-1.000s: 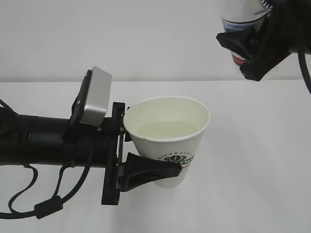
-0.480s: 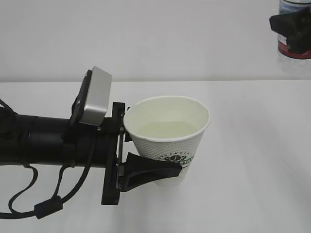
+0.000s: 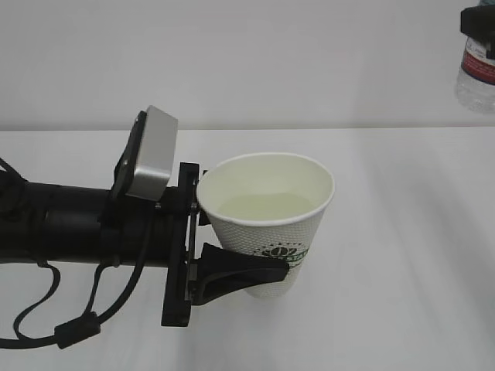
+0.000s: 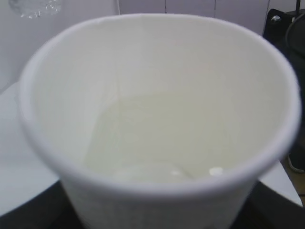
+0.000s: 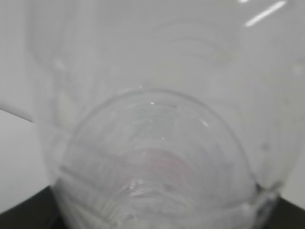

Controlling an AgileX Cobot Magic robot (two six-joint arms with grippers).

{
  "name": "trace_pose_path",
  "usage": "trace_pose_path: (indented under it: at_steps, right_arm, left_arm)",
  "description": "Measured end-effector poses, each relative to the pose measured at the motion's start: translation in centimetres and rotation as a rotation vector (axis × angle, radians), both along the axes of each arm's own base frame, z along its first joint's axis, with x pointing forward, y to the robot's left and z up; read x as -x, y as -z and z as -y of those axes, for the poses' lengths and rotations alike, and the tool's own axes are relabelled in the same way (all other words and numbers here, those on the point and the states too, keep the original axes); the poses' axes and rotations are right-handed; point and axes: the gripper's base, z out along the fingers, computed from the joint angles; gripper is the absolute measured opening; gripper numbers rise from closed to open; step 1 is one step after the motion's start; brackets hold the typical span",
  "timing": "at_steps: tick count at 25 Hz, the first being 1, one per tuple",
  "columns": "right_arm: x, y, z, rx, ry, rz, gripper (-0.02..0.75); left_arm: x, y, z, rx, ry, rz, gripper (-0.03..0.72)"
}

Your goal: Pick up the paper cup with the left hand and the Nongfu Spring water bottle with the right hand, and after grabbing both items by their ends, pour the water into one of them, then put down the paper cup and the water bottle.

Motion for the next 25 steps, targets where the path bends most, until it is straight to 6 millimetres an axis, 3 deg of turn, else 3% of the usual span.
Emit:
trace_pose_path:
  at_steps: [9, 21, 25]
  right_arm:
    - [-2.1, 4.4, 0.0, -0.079, -0.003, -0.103, 0.469]
    - [-4.4, 8.2, 0.7, -0.129, 0.082, -0.173, 0.469]
    - [-4.2, 9.2, 0.8, -0.153, 0.104, -0.155, 0.469]
  left_arm:
    - [0.1, 0.1, 0.0, -0.001, -0.001, -0.003, 0.491]
    - [0.0, 0.1, 0.0, 0.000, -0.003, -0.004, 0.491]
    - [0.0, 0.0, 0.0, 0.003, -0.007, -0.006, 0.491]
